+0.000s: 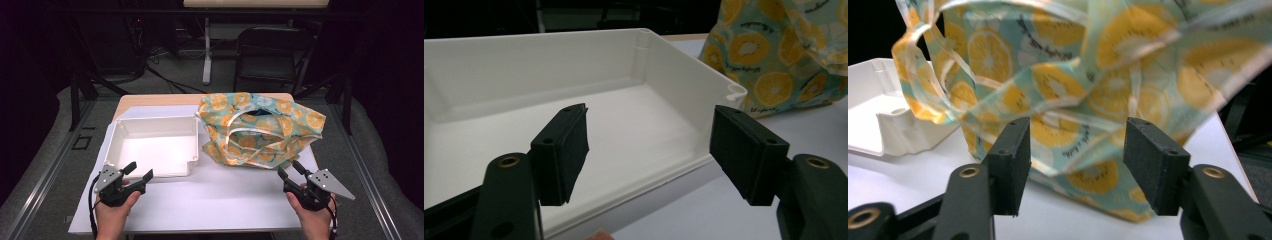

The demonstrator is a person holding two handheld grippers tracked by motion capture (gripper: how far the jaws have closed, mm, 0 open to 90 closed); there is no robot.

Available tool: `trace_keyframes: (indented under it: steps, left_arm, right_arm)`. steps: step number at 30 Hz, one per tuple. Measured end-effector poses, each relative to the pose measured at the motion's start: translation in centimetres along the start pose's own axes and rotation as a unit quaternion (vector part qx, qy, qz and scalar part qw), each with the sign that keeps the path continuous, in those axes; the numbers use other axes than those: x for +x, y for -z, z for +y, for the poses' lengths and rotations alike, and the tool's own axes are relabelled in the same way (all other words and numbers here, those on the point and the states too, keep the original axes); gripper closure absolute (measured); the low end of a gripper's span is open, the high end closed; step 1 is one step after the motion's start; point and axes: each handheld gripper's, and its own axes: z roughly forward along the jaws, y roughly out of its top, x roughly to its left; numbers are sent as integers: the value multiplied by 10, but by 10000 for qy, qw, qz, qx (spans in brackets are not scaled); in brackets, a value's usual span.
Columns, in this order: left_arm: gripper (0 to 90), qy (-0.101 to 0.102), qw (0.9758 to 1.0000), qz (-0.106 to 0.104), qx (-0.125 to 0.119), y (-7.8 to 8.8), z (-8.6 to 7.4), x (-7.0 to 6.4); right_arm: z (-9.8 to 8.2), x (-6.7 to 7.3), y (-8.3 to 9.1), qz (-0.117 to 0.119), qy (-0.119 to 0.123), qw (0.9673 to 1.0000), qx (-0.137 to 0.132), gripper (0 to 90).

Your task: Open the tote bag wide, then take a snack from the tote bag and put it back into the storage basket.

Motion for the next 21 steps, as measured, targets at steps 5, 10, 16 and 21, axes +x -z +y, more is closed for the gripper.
trace_keyframes:
  steps: [5,10,16,21]
  left_arm:
    - [348,-193,9996,-213,19,-11,11,-13]
    - [361,-319,9984,-456,11,-25,23,-28]
    - [358,-514,9950,-851,18,-48,42,-52]
    - [357,-614,9924,-1067,-2,-67,55,-68]
  right_arm:
    - [10,-2,-10,-9,-129,9999,-28,446]
    - [20,-4,-20,-50,-62,10000,51,432]
    - [30,-5,-27,-26,-113,9999,-51,427]
    - [37,2,-36,-199,53,9998,21,671]
